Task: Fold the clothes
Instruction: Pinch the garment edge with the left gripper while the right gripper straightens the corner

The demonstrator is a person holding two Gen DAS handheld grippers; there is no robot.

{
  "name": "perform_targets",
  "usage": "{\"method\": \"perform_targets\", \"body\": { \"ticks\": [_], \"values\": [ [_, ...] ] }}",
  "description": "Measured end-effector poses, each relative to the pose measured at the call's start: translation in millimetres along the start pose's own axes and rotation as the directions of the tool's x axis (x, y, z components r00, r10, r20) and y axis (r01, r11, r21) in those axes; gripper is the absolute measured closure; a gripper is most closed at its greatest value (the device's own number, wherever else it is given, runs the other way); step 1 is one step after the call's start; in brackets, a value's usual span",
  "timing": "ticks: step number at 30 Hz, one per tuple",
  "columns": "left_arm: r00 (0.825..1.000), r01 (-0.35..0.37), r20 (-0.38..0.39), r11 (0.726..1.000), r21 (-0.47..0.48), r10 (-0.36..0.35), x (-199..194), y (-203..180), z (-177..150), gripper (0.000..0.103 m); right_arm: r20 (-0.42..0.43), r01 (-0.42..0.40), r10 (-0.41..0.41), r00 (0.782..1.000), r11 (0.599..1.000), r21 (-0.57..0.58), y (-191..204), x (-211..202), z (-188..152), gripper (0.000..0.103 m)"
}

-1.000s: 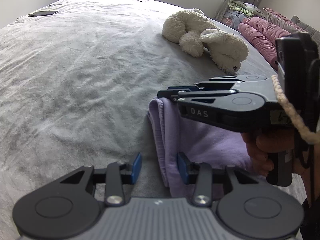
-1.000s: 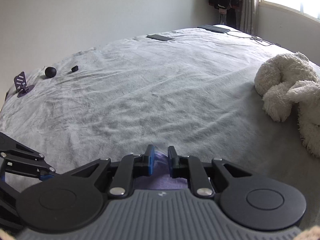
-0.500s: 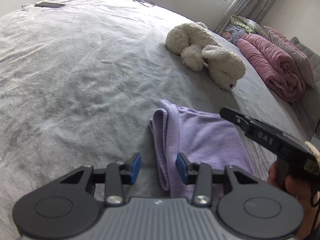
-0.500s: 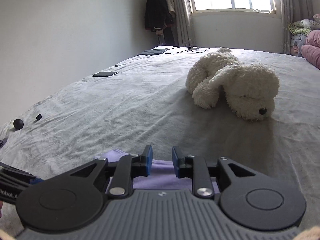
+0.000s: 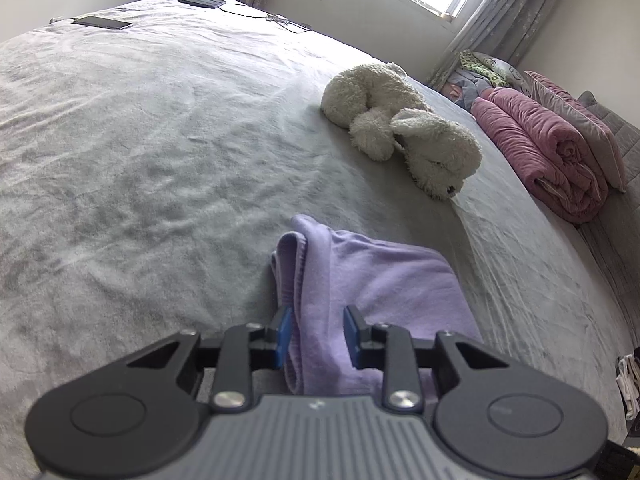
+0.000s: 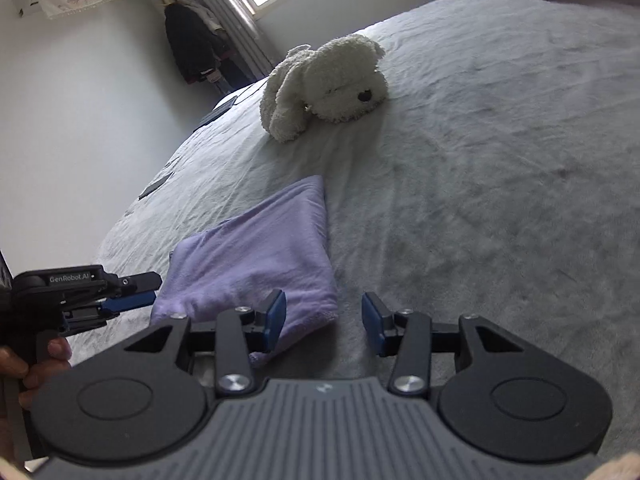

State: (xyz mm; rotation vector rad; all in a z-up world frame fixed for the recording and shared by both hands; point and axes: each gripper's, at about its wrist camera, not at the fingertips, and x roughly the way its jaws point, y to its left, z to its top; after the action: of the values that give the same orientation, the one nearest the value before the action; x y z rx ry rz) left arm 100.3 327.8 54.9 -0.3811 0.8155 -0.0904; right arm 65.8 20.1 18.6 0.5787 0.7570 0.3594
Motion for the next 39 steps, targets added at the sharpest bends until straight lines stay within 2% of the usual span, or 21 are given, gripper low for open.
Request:
{"method": "perform_targets", "body": {
  "ticks": [1,3,5,6,8,9,12,15,19,24,28,32,33,35,36,37,39],
  "values": [
    [1.0,-0.013,-0.007,1.0,0.01,0.013,2.5,-1.2,-1.4,0.074,-0.008,-0.03,0.03,1.0,0.998,0.049,-5.5,2.1,0.3,0.056],
    [0.999,-0.046,-0.016,0.998,0.031,0.047,6.8,-2.5,-3.7,0.078,0.002,-0.04,0.04,0.999,0.997,0.073,-6.8,7.8,1.5,0.056],
    [0.997,-0.066,-0.026,0.997,0.034,0.067,9.9,-1.8,-5.2,0.08,0.009,-0.012,0.011,1.0,0.998,0.068,-5.2,13.1,1.1,0.08],
    [0.997,-0.068,-0.026,0.997,0.029,0.069,9.6,-1.6,-5.7,0.082,0.007,0.004,-0.004,1.0,0.998,0.065,-5.0,14.2,0.3,0.095],
    [0.997,-0.067,-0.025,0.997,0.025,0.068,4.5,-2.0,-6.7,0.092,0.024,-0.004,0.002,1.0,0.997,0.072,-6.9,8.9,-1.3,0.096],
    [0.998,-0.06,-0.025,0.998,0.018,0.06,0.7,-2.1,-7.4,0.098,0.032,-0.012,0.01,0.999,0.997,0.08,-9.4,4.7,-1.0,0.096],
    [0.999,-0.047,-0.024,0.999,0.019,0.047,-9.9,-5.0,-12.0,0.098,0.047,-0.034,0.029,0.998,0.994,0.108,-17.7,-4.1,1.7,0.096],
    [0.998,-0.056,-0.032,0.998,0.032,0.057,-8.4,-7.1,-14.9,0.098,0.033,-0.011,0.008,0.999,0.994,0.106,-22.9,2.2,1.2,0.096],
    [0.999,-0.039,-0.036,0.999,-0.004,0.039,-6.0,-1.1,-11.1,0.098,0.036,0.0,-0.003,0.999,0.996,0.084,-22.2,4.5,-2.9,0.097],
    [0.999,-0.019,-0.029,0.997,-0.07,0.017,-6.2,9.6,-4.9,0.087,0.049,0.006,-0.009,0.999,0.998,0.068,-21.3,-0.1,-3.5,0.094],
    [1.0,0.006,-0.007,0.989,-0.145,-0.007,-5.3,17.5,0.2,0.086,0.06,0.011,-0.015,0.998,0.998,0.055,-20.6,-3.8,-3.9,0.091],
    [1.0,0.013,-0.008,0.979,-0.205,-0.015,2.6,23.4,4.8,0.086,0.159,0.131,-0.12,0.98,0.989,-0.064,3.1,-16.2,-2.3,0.085],
    [1.0,0.023,-0.007,0.975,-0.223,-0.025,5.3,25.7,6.4,0.086,0.178,0.141,-0.121,0.977,0.985,-0.102,12.2,-17.7,-2.1,0.084],
    [0.999,0.048,-0.006,0.966,-0.255,-0.051,11.1,30.6,9.7,0.086,0.18,0.113,-0.076,0.981,0.973,-0.203,36.7,-13.4,-3.3,0.08],
    [0.998,0.065,-0.005,0.96,-0.271,-0.068,14.3,33.3,11.4,0.086,0.169,0.09,-0.046,0.984,0.961,-0.26,49.7,-8.8,-5.0,0.074],
    [0.996,0.08,-0.004,0.955,-0.287,-0.085,16.8,36.3,12.7,0.086,0.157,0.067,-0.017,0.987,0.947,-0.315,62.6,-4.1,-6.6,0.064],
    [0.994,0.098,-0.005,0.944,-0.315,-0.105,18.4,41.4,13.1,0.086,0.11,0.024,0.023,0.994,0.911,-0.411,85.1,12.9,-12.5,0.063]
  ]
}}
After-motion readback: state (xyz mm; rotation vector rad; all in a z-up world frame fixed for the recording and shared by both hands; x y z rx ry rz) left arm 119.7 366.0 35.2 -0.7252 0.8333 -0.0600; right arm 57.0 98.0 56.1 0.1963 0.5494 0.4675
